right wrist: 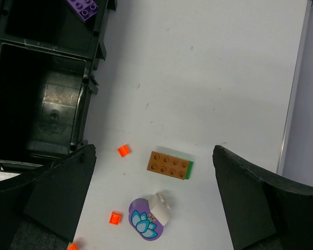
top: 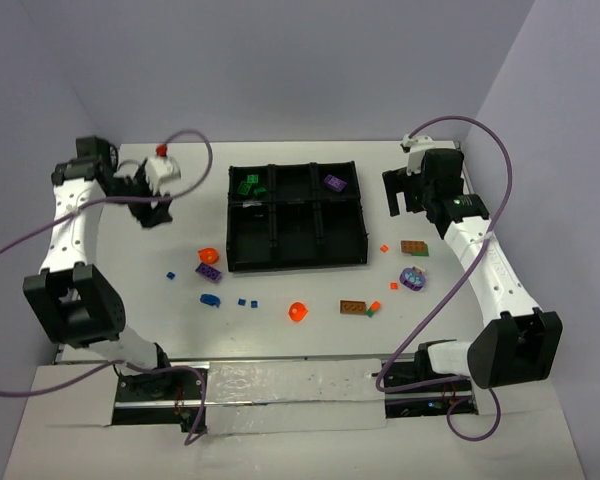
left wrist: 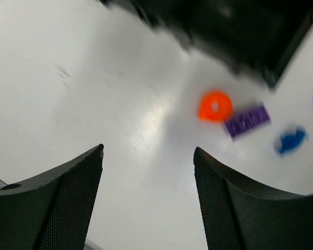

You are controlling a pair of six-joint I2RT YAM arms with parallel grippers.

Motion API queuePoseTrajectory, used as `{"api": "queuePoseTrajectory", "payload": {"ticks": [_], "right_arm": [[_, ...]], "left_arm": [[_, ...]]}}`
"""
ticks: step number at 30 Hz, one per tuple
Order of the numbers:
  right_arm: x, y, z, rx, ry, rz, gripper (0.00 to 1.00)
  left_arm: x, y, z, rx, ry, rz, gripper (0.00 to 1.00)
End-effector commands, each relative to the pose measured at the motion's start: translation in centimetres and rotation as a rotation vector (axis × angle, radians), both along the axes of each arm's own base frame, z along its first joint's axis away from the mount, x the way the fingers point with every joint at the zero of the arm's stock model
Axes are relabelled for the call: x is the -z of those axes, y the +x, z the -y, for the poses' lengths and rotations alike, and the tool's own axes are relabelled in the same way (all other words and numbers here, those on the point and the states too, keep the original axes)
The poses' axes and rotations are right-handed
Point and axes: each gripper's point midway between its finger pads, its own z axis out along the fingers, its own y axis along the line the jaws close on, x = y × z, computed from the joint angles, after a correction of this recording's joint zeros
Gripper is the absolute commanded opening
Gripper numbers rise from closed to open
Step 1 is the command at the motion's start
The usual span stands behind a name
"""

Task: Sort the legos into containers by color

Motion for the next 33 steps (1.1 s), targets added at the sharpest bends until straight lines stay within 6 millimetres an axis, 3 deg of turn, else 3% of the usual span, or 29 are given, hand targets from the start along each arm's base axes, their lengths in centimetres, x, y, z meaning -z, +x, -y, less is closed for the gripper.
{"api": "queuePoseTrajectory", "payload": {"ticks": [1,3,5,17,33], "right_arm": [[-1.6,0.3,-0.2,-0.019,0.006,0.051,1.00],[-1.5,0.3,-0.2,-0.017,0.005,0.044,1.00],[-1.5,0.3,-0.3,-0.019,0.003,0.038,1.00],[-1.6,-0.8,0.1,-0.008,-0.021,0.026,1.00],[-1.6,-1.3,1.0,0.023,-0.049,0.022,1.00]], "left_arm": [[5.3,-10.6,1.5,0.441,0.046,-0.069,0.76],[6.8,-12.0,1.7,0.516,0.072,-0.043,0.76],[7.8,-12.1,2.2,0.554,0.060,-0.013,0.76],[11.4,-10.6,6.7,0.702,0.004,0.064,0.73],[15.9,-9.7,8.2,0.831,0.047,-0.015,0.68]]}}
